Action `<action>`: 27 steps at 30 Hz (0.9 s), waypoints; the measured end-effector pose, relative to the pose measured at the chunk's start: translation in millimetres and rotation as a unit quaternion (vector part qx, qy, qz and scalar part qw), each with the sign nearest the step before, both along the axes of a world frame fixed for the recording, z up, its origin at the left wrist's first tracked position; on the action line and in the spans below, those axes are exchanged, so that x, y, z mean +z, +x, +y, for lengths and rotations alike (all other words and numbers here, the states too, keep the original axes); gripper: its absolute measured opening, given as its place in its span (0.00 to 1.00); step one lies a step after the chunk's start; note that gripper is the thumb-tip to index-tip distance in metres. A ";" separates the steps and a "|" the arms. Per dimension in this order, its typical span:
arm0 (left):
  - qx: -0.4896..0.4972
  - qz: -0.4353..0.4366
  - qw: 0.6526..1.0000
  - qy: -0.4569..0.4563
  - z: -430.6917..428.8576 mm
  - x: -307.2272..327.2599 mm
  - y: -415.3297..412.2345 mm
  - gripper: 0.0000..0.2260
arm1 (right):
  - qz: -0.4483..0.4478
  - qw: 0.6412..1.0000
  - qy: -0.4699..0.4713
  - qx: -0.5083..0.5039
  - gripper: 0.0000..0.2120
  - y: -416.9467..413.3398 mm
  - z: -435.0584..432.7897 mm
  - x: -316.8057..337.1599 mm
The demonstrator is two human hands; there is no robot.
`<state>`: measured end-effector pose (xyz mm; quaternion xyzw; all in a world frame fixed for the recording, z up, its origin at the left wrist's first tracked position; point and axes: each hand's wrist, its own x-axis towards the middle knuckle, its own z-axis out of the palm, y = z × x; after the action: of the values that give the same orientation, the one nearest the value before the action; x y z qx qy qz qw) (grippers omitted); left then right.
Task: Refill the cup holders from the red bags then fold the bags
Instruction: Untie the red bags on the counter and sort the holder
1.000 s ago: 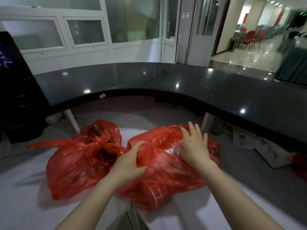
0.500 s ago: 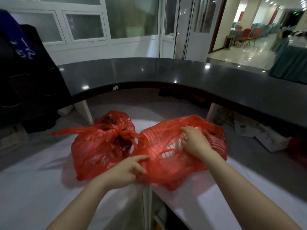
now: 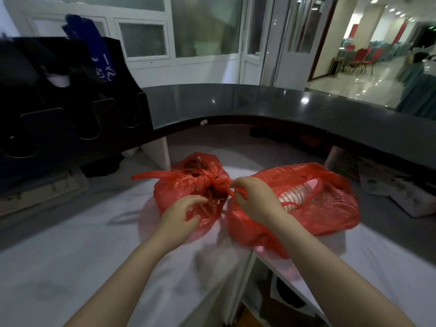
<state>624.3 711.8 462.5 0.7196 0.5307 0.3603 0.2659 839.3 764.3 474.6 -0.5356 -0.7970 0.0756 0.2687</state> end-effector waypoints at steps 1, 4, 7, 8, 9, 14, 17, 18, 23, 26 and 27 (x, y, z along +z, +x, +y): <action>0.024 0.006 1.000 0.004 2.9 0.1 -5.4 0.21 | -0.002 1.000 -0.005 0.007 0.11 -5.7 2.9 0.5; 0.064 0.021 0.997 0.022 12.4 0.0 -17.9 0.17 | -0.026 0.999 -0.017 0.035 0.13 -19.1 19.7 3.8; 0.081 0.062 0.994 0.047 28.8 2.6 -21.0 0.18 | -0.051 0.997 -0.024 0.049 0.15 -31.0 49.4 5.8; 0.088 0.090 0.991 0.054 33.6 2.1 -18.3 0.18 | -0.067 0.996 -0.033 0.057 0.15 -35.0 59.8 5.0; 0.092 0.112 0.988 0.055 37.9 0.1 -13.7 0.18 | -0.091 0.993 -0.039 0.071 0.15 -39.1 70.3 3.1; 0.130 0.193 0.973 0.005 65.4 -24.9 7.3 0.25 | -0.198 0.966 -0.077 0.145 0.24 -57.1 118.5 -15.1; 0.194 0.226 0.950 -0.096 76.5 -43.1 1.0 0.28 | -0.295 0.942 -0.099 0.129 0.30 -63.3 140.2 -28.2; 0.207 0.216 0.948 -0.107 78.0 -46.7 -1.2 0.24 | -0.310 0.937 -0.101 0.123 0.32 -64.8 145.4 -31.5; 0.260 0.098 0.959 -0.051 68.4 -52.2 -22.2 0.14 | -0.268 0.953 -0.065 0.125 0.26 -58.9 166.2 -37.6; 0.329 0.100 0.938 -0.041 58.8 -55.2 -47.2 0.16 | -0.240 0.959 -0.047 0.142 0.17 -46.7 177.4 -37.9; 0.351 0.101 0.930 -0.041 58.2 -56.2 -54.9 0.16 | -0.221 0.963 -0.045 0.149 0.15 -43.9 179.5 -37.7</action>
<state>569.4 770.0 406.2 0.5087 0.7879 0.3333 0.0968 795.4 943.8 436.9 -0.4260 -0.9030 0.0301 0.0476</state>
